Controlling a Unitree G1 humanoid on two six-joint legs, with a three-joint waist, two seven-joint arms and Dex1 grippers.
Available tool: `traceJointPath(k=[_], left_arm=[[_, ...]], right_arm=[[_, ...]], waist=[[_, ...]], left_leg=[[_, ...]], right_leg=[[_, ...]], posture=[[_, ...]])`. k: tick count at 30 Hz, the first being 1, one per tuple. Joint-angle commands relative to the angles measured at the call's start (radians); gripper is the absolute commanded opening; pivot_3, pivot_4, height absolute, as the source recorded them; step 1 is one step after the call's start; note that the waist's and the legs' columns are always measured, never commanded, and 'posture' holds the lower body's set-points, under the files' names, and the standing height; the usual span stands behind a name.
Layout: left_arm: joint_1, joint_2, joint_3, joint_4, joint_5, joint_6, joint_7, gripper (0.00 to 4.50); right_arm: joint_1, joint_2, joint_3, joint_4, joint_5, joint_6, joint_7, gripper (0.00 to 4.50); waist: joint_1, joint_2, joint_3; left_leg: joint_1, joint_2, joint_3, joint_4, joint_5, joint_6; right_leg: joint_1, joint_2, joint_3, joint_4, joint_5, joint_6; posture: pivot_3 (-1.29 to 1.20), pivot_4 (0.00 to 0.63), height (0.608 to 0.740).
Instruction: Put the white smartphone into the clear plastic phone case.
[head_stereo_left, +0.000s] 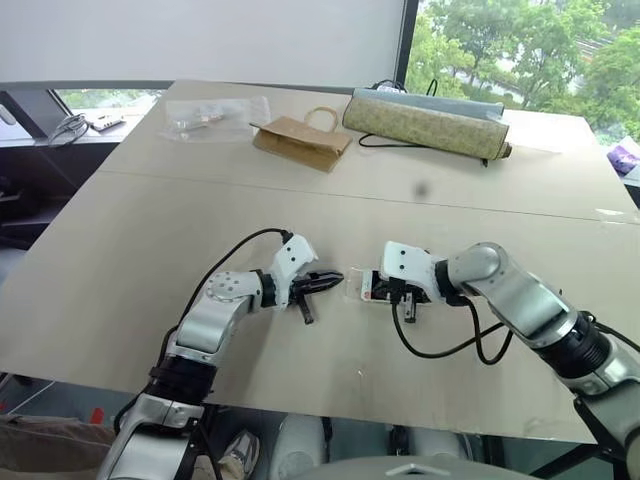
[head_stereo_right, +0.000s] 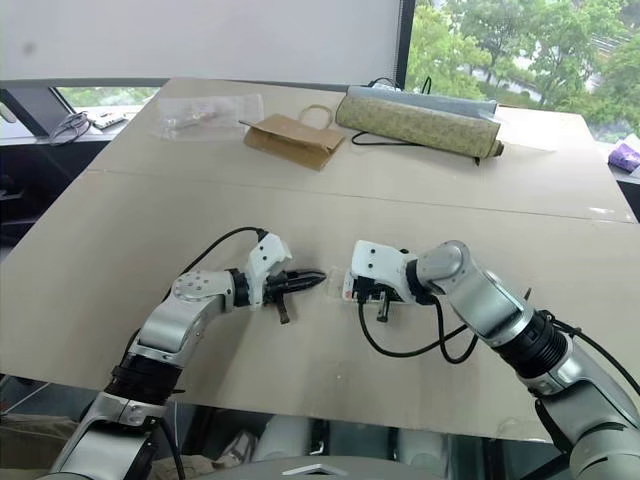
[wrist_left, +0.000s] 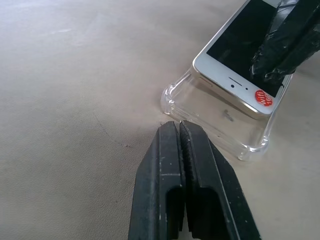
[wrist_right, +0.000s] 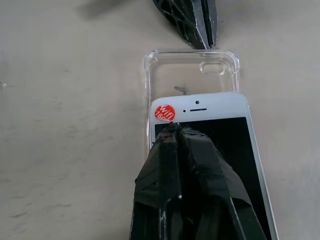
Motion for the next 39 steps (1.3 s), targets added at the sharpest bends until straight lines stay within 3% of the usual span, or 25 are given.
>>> traceJointPath(k=[1,6,13,19,25,39], left_arm=[[0.006,-0.003,-0.013,-0.022,0.002,0.009,0.0,0.09],[0.008,-0.003,-0.011,-0.026,0.0,0.011,0.0,0.09],[0.019,0.002,-0.005,-0.037,-0.003,0.017,0.003,0.09],[0.022,0.001,-0.004,-0.042,-0.003,0.021,0.004,0.09],[0.019,-0.001,-0.004,-0.039,-0.002,0.021,0.006,0.09],[0.025,0.0,-0.002,-0.046,-0.004,0.026,0.011,0.09]], right_arm=[[0.026,-0.006,0.08,0.112,-0.076,0.03,-0.025,0.0],[0.019,0.017,0.092,0.162,-0.102,0.029,-0.032,0.0],[0.035,0.106,-0.12,0.018,0.095,0.144,0.002,0.0],[0.0,0.133,-0.199,0.007,0.169,0.174,-0.027,0.0],[-0.054,0.184,-0.199,0.145,0.118,0.112,-0.121,0.0],[-0.019,0.092,-0.044,0.16,0.066,0.088,-0.049,0.0]], waist=[[0.0,-0.001,-0.001],[-0.001,-0.005,-0.005],[0.001,-0.006,-0.006],[0.002,-0.001,-0.001],[0.002,0.0,0.0],[0.001,0.001,0.001]], left_leg=[[0.0,0.0,0.0,0.0,0.0,0.0],[0.001,0.0,0.0,0.0,0.0,0.0],[0.001,0.0,-0.004,0.001,0.0,0.0],[-0.002,0.0,-0.005,0.0,0.0,0.0],[-0.002,-0.001,-0.002,-0.001,0.0,0.0],[-0.001,-0.001,0.0,-0.001,0.0,0.0]], right_leg=[[0.0,0.0,0.0,0.0,0.0,0.0],[0.001,0.0,0.0,0.0,-0.002,-0.003],[0.001,-0.001,0.0,0.0,-0.002,-0.003],[0.0,-0.001,0.0,0.0,0.0,0.0],[-0.001,-0.001,0.0,0.0,0.0,0.0],[-0.001,-0.001,0.0,0.0,0.0,0.0]], posture=[[0.0,0.15,0.74],[0.0,0.15,0.74],[0.0,0.15,0.74],[0.0,0.15,0.74],[0.0,0.15,0.74],[0.0,0.15,0.74]])
